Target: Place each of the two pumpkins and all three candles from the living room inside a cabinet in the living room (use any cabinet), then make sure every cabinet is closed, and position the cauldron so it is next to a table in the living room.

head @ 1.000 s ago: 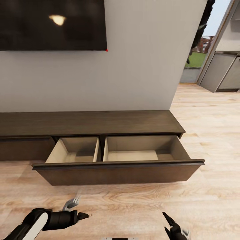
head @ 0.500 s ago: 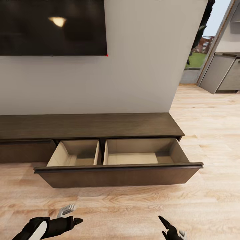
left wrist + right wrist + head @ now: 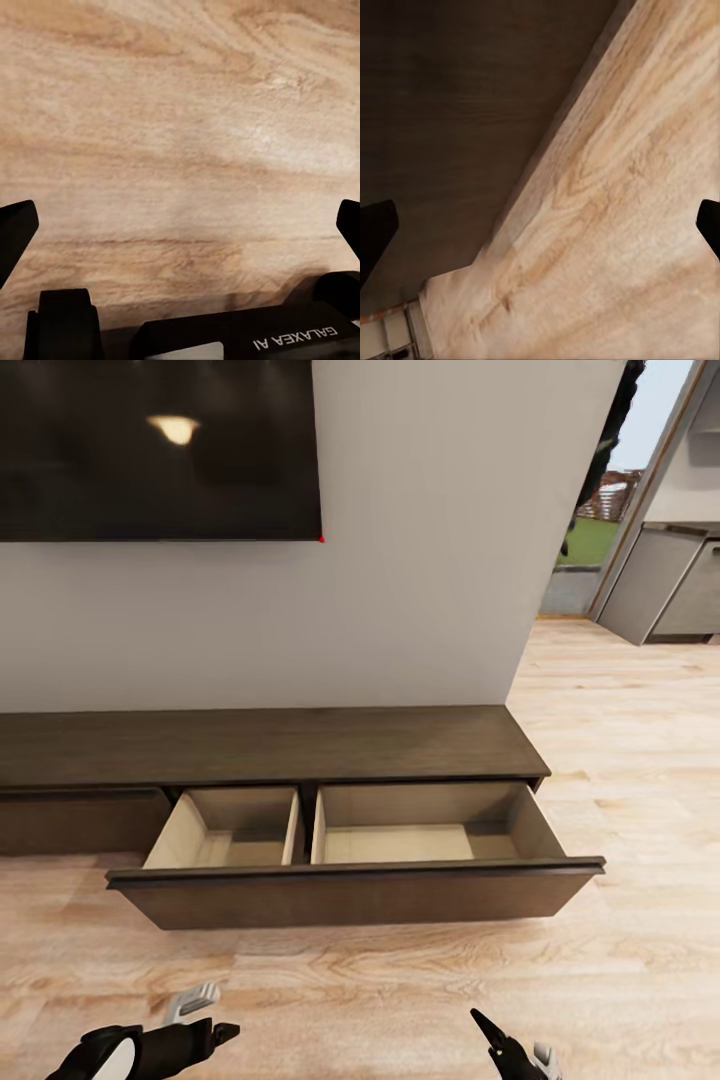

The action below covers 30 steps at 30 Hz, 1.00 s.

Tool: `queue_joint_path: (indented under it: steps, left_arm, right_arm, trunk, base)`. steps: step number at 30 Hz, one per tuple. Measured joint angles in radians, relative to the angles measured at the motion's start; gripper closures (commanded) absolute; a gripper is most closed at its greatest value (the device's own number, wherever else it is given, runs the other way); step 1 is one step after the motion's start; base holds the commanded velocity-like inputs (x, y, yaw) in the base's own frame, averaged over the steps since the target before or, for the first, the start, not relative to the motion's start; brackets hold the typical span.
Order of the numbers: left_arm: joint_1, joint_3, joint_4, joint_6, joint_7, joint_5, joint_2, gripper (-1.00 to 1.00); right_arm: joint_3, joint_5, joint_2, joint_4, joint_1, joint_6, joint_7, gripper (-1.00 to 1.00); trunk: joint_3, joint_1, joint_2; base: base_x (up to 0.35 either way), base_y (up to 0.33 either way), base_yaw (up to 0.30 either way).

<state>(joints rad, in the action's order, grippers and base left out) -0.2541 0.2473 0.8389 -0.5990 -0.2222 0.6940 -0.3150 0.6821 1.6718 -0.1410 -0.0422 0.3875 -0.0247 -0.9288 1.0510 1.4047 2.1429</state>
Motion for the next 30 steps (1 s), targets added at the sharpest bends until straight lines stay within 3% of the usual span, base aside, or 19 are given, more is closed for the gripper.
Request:
queue_joint_path:
  steps: [9, 30]
  left_arm:
    - [0.0, -0.003, -0.062, 0.024, 0.0, -0.006, 0.001, -1.0]
    - [0.0, -0.004, -0.068, 0.028, 0.001, -0.007, 0.001, -1.0]
  right_arm:
    - [0.0, 0.0, 0.0, 0.0, 0.0, 0.006, 0.002, -1.0]
    - [0.001, 0.0, 0.0, 0.011, 0.0, 0.047, 0.013, -1.0]
  trunk:
    - [-0.028, -0.035, -0.063]
    - [-0.094, -0.115, -0.21]
  base:
    - [0.0, 0.0, 0.0]
    - [0.0, 0.0, 0.0]
